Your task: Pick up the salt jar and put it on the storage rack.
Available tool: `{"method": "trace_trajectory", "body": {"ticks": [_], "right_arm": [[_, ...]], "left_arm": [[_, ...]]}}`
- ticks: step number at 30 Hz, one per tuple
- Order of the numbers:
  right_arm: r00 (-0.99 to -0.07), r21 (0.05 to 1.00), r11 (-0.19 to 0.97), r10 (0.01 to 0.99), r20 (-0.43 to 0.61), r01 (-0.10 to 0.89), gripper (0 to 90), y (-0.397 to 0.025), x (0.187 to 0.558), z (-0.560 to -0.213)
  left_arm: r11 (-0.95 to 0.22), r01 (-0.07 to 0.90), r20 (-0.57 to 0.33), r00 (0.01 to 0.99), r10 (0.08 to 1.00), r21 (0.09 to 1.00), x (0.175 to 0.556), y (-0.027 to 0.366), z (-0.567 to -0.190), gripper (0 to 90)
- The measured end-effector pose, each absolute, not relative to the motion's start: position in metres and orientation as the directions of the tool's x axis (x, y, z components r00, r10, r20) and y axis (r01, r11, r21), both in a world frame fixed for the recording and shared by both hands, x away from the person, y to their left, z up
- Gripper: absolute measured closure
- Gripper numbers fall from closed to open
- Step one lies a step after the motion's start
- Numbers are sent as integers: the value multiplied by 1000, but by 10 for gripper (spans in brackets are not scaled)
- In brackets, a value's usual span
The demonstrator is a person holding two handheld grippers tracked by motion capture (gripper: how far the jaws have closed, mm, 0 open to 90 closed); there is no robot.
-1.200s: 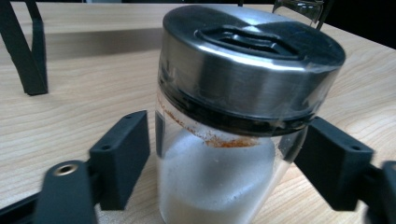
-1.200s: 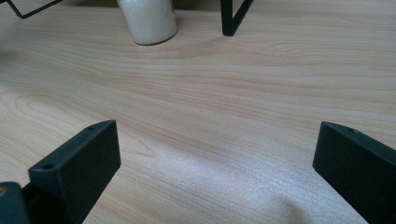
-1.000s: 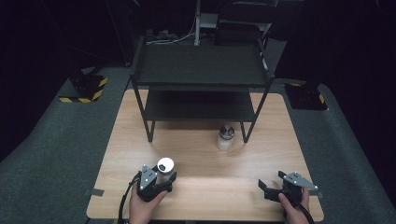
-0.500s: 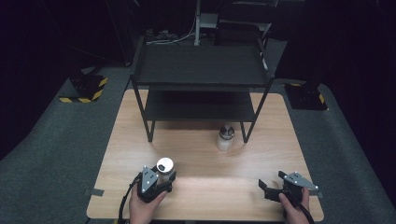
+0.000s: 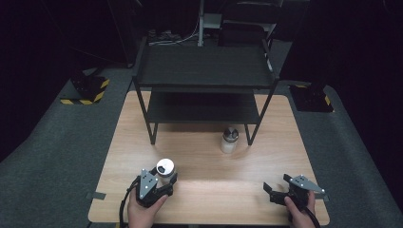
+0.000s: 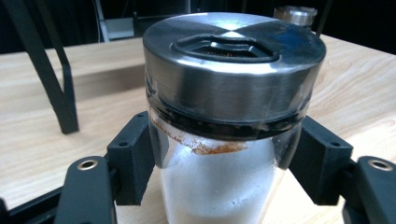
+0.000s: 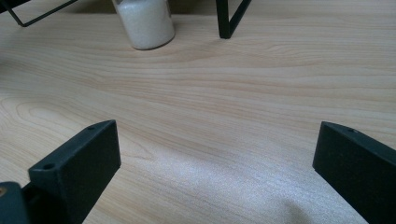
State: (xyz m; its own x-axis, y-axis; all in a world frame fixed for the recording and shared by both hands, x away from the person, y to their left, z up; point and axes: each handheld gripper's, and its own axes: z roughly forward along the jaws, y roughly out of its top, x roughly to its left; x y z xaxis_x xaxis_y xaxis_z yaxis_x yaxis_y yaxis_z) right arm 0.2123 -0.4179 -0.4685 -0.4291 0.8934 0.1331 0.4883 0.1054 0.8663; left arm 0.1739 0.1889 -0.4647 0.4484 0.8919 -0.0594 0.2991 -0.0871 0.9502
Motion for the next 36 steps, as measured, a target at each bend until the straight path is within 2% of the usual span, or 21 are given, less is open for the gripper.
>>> {"method": "trace_trajectory", "body": {"ticks": [6, 13, 36], "right_arm": [[-435, 864, 113, 891, 130, 490, 5, -418, 214, -468], [-437, 867, 109, 890, 133, 486, 4, -419, 213, -469], [-446, 869, 99, 883, 148, 484, 4, -423, 213, -470]], "left_arm": [[-72, 271, -59, 444, 894, 960, 170, 182, -443, 313], [-98, 220, -8, 437, 899, 971, 173, 166, -410, 313], [-60, 140, -1, 405, 914, 988, 202, 145, -336, 314]]}}
